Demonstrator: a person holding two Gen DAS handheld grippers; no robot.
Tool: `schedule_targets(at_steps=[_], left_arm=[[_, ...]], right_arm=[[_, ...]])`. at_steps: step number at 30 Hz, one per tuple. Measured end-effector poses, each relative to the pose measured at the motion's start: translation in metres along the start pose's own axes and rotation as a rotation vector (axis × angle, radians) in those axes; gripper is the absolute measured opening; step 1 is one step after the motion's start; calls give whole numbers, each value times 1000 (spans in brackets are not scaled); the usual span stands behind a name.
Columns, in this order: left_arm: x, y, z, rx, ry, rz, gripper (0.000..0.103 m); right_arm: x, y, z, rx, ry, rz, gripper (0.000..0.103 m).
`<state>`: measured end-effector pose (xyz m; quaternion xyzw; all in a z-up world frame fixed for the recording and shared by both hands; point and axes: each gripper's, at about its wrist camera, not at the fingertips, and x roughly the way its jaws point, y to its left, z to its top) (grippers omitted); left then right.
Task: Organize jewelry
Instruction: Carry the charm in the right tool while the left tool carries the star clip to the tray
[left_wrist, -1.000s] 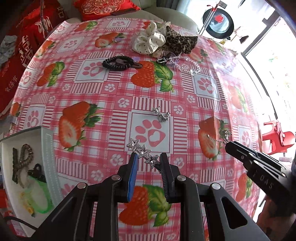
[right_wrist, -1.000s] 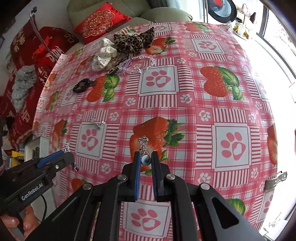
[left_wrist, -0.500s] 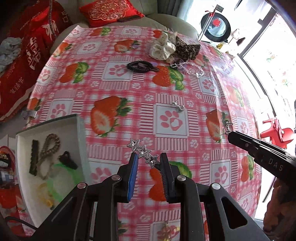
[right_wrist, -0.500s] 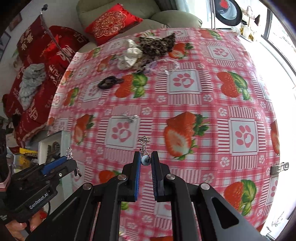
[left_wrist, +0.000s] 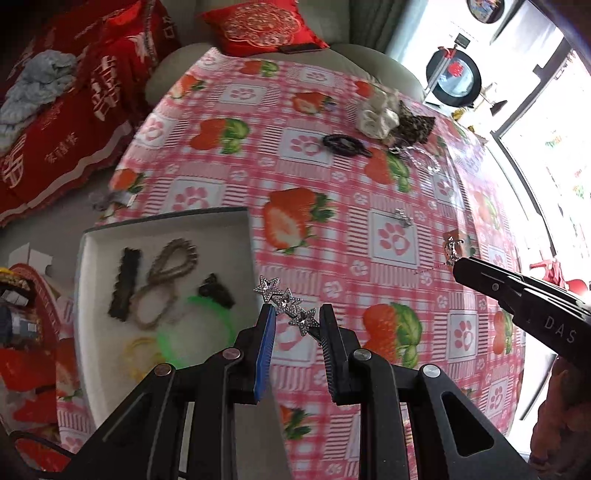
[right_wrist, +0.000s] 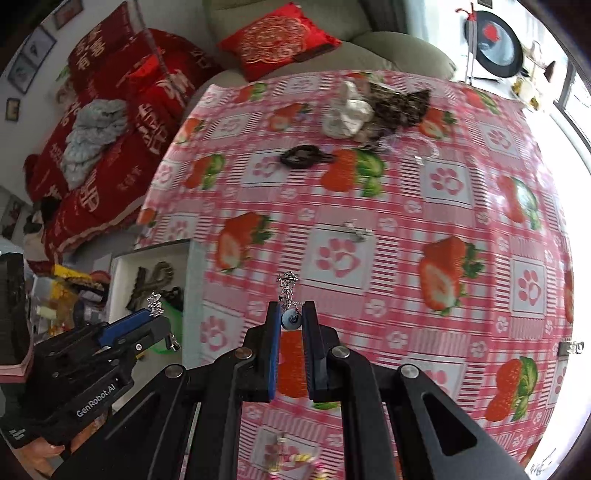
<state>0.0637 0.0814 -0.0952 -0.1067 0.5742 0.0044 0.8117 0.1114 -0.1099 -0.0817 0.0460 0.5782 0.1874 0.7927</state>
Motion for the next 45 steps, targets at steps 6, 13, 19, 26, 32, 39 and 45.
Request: schedule_targets(at_steps=[6, 13, 19, 26, 32, 39, 45], left_arm=[[-16, 41, -17, -49, -8, 41, 31], [-28, 96, -48, -121, 16, 112, 31], [-22, 126, -75, -166, 57, 146, 31], [3, 139, -93, -200, 98, 177, 31], [23, 144, -94, -205, 110, 189, 31], [39, 145, -95, -191, 124, 211, 31], [43, 141, -96, -160, 122, 215, 31]], right_arm=[[5, 40, 0, -60, 11, 34, 12], [13, 90, -3, -140, 36, 91, 12], [28, 127, -13, -199, 82, 132, 12], [64, 158, -31, -241, 164, 160, 12], [94, 170, -35, -258, 210, 156, 12], [131, 173, -38, -250, 272, 129, 12], [153, 171, -41, -262, 316, 100, 13]])
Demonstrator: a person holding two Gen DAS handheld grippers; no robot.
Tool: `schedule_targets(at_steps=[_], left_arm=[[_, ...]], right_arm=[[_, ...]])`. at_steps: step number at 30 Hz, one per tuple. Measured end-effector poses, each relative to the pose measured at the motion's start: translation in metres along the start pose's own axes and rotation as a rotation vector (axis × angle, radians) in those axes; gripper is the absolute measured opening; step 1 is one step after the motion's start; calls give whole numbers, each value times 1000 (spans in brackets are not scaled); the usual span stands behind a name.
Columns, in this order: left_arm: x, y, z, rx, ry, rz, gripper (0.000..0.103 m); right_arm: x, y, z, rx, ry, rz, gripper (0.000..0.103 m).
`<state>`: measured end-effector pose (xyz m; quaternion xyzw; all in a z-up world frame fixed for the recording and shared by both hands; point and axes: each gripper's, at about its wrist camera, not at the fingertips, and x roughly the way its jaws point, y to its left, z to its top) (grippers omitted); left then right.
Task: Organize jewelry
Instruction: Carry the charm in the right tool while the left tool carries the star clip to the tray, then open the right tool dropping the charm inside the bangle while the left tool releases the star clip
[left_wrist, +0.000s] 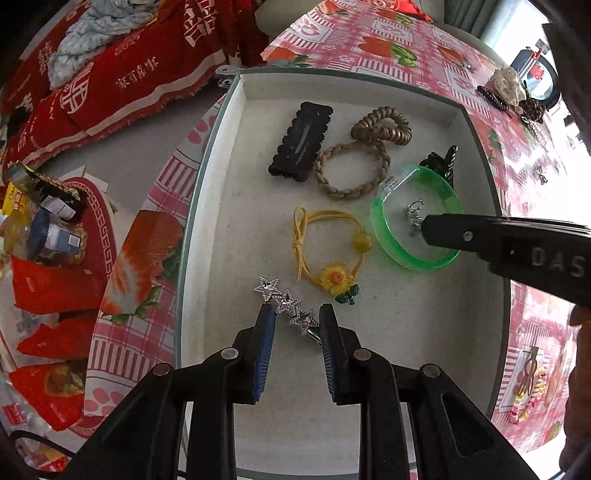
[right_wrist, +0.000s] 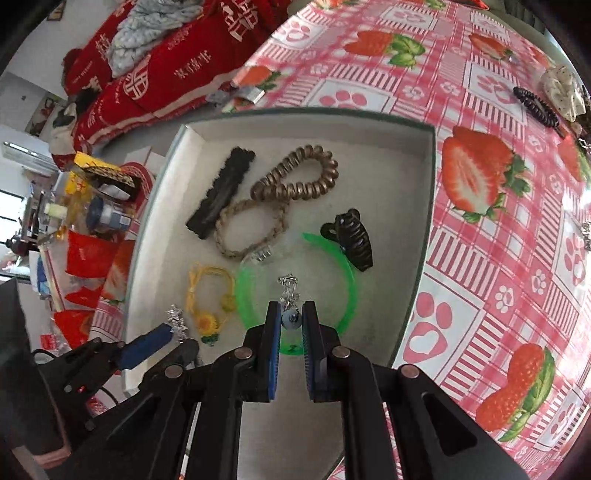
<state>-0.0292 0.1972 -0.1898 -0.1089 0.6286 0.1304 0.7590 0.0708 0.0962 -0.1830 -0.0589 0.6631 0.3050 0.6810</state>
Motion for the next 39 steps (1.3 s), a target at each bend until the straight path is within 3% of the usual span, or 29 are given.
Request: schedule_targets(at_steps=[7, 11, 24, 25, 26, 28, 29, 37, 39], left_arm=[[1, -1, 1, 7, 17, 10, 31], [1, -2, 1, 4, 20, 15, 31], [-3, -3, -3, 52, 7, 29, 32], [-4, -5, -2, 56, 6, 27, 35], [-5, -6, -2, 60, 6, 26, 65], [-11, -10, -1, 56, -20, 37, 101], [-16, -13, -1, 64, -48, 38, 101], [-25, -24, 5, 127, -58, 45, 103], [-27, -25, 6, 135, -63, 43, 103]], right_arm=[[11, 0, 1, 8, 32, -6, 17], [7, 1, 1, 5, 19, 6, 36], [-42, 5, -3, 32, -91, 79, 47], [-47, 4, -5, 34, -99, 80, 48], [-51, 2, -7, 38, -107, 81, 49], [-58, -1, -8, 49, -118, 83, 50], [-62, -4, -10, 58, -126, 85, 50], [-97, -35, -29, 131, -194, 61, 68], [-105, -52, -38, 174, -201, 42, 81]])
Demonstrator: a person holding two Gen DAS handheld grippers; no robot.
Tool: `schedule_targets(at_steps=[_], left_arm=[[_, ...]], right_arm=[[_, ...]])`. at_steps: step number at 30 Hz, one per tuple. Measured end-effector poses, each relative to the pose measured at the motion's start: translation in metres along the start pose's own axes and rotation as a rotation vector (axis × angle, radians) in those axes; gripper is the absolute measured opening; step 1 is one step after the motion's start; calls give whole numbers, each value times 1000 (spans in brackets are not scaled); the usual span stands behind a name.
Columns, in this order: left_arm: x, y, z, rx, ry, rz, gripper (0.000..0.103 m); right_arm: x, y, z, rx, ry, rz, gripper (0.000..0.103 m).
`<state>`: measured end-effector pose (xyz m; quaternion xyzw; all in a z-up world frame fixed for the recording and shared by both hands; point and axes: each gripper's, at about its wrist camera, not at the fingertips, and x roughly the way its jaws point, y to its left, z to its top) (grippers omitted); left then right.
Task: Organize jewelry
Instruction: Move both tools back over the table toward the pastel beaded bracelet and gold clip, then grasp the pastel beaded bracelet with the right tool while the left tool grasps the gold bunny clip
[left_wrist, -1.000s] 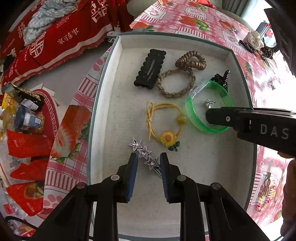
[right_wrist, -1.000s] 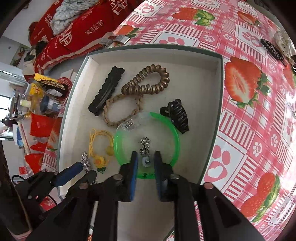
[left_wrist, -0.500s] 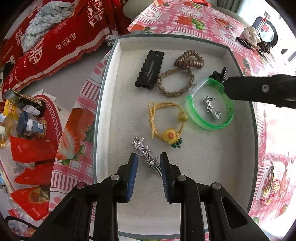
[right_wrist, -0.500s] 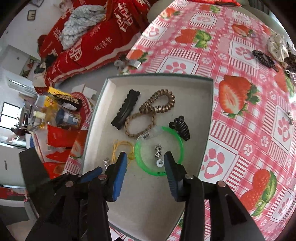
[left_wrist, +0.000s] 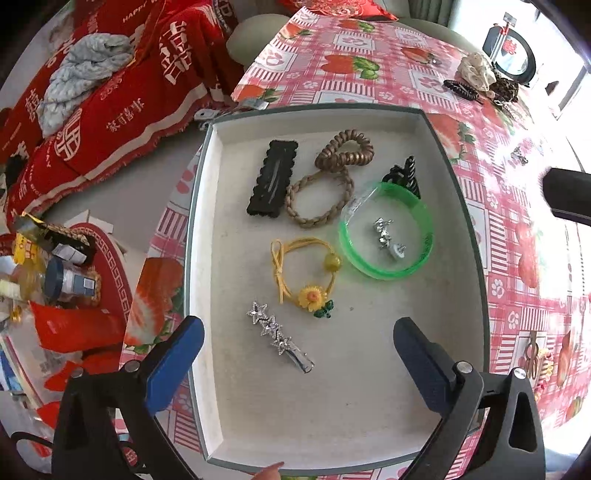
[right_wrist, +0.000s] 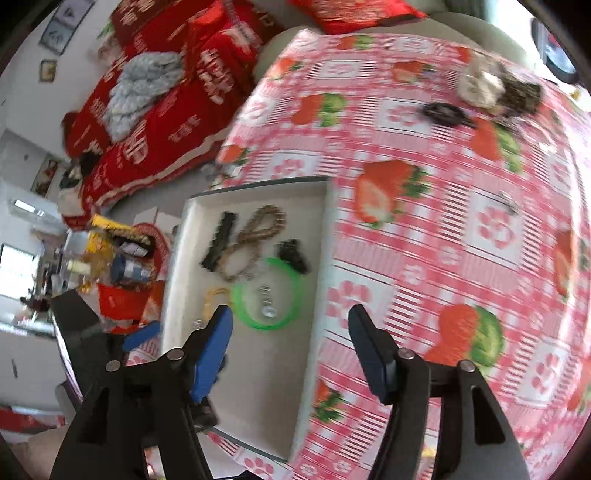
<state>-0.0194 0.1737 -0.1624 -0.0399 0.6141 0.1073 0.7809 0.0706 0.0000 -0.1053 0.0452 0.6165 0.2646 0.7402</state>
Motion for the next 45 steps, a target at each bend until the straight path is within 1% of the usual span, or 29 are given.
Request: schedule_targets(at_steps=[3, 7, 11, 14, 15, 20, 24, 27, 31, 35, 37, 39, 40, 43, 44, 45], left_arm=[[-1, -2, 2, 21, 2, -15, 103], [-10, -17, 6, 74, -9, -40, 103], [-21, -41, 11, 146, -21, -75, 103], [-26, -60, 11, 196, -22, -105, 103], [-28, -69, 10, 227, -29, -140, 103], [-35, -105, 8, 332, -28, -189, 103], [-36, -131, 6, 408, -20, -226, 103], [-36, -144, 5, 435, -17, -243, 103], [-30, -155, 5, 455, 10, -267, 103], [-22, -163, 3, 470, 40, -276, 103], [-20, -166, 2, 470, 52, -288, 103], [-19, -168, 1, 468, 59, -291, 103], [-18, -170, 1, 464, 65, -292, 103], [-17, -176, -1, 464, 78, -291, 103], [-18, -178, -2, 464, 78, -289, 103], [-18, -180, -3, 463, 79, -291, 103]], right_arm=[[-11, -25, -9, 60, -13, -29, 81], [-24, -58, -27, 132, -10, -85, 81], [-31, -88, -56, 199, 19, -140, 81], [-34, -101, -77, 236, 39, -175, 81], [-35, -104, -84, 245, 44, -190, 81], [-41, -116, -121, 309, 58, -248, 81], [-43, -120, -143, 350, 58, -321, 81], [-42, -125, -158, 382, 60, -350, 81], [-36, -128, -172, 407, 66, -372, 81], [-29, -126, -177, 394, 54, -384, 80], [-23, -123, -178, 374, 49, -397, 74], [-16, -121, -177, 358, 52, -407, 63], [-11, -120, -178, 348, 55, -413, 61], [-4, -112, -180, 302, 43, -457, 52], [-3, -110, -181, 285, 41, -480, 49], [-3, -109, -181, 280, 36, -484, 43]])
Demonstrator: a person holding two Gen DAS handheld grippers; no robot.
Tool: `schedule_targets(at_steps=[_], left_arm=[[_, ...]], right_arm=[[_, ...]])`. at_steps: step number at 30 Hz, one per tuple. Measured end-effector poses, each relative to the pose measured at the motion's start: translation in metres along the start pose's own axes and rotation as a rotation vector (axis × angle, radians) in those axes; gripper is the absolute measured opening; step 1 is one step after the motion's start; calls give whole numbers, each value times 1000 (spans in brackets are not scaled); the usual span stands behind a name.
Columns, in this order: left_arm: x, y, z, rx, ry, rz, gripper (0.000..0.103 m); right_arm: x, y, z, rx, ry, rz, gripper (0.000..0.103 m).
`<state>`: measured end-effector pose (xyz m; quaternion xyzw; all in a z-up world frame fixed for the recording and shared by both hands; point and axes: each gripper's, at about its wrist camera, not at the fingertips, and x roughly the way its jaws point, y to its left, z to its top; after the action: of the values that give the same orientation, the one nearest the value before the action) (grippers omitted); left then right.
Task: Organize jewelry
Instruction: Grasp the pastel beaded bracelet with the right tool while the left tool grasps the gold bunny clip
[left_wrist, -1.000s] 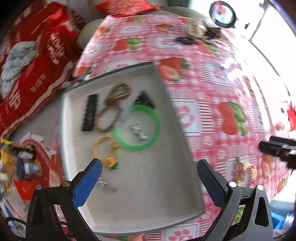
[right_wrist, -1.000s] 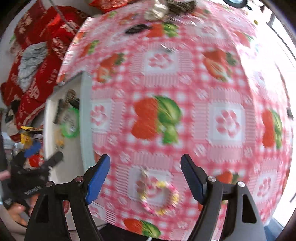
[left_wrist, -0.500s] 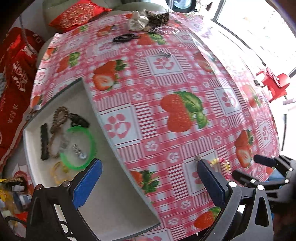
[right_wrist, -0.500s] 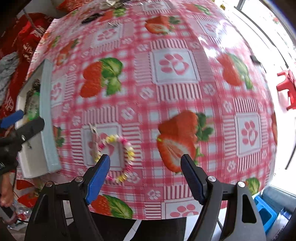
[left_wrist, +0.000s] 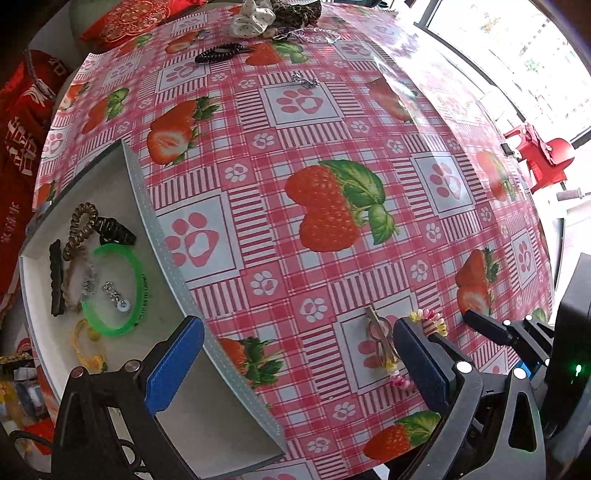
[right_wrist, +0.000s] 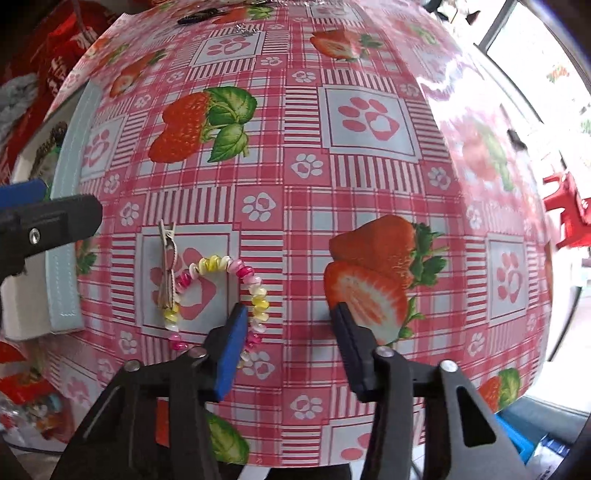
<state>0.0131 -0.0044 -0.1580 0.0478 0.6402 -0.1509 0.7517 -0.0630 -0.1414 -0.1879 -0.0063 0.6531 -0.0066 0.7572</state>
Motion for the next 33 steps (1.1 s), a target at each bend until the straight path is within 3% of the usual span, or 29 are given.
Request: schedule_targets(at_steps=[3, 8, 9, 11, 14, 16, 18, 21, 23, 26, 30, 31, 33], left_arm=[[3, -7, 0, 3, 12, -6, 103], [11, -25, -1, 23, 32, -12, 103], [13, -28, -1, 25, 37, -14, 103], [20, -34, -1, 29, 64, -17, 91], [32, -42, -1, 2, 102, -25, 88], [38, -48, -1, -15, 124, -26, 77], [43, -52, -2, -31, 142, -26, 75], [46, -62, -5, -28, 137, -15, 70], [45, -69, -7, -17, 130, -13, 61], [44, -81, -9, -12, 130, -19, 57], [43, -99, -14, 0, 114, -9, 38], [42, -100, -15, -2, 109, -14, 20], [41, -100, -17, -14, 105, -34, 19]], right_arm=[[-3, 1, -4, -15, -15, -7, 27], [-3, -11, -10, -13, -21, -9, 12], [-3, -15, -11, -7, -21, -8, 11], [-2, -24, -13, 2, -19, -6, 11], [-3, -38, -18, 18, -15, -5, 10], [-4, -47, -22, 27, -13, -4, 10], [-6, -56, -25, 38, -11, -2, 10], [-10, -72, -32, 48, -7, 6, 10], [-11, -76, -33, 51, -3, 9, 10], [-11, -76, -33, 45, 5, 4, 10], [-10, -75, -32, 48, 6, 7, 10], [-9, -74, -30, 48, 6, 7, 10], [-3, -64, -19, 47, 5, 8, 10]])
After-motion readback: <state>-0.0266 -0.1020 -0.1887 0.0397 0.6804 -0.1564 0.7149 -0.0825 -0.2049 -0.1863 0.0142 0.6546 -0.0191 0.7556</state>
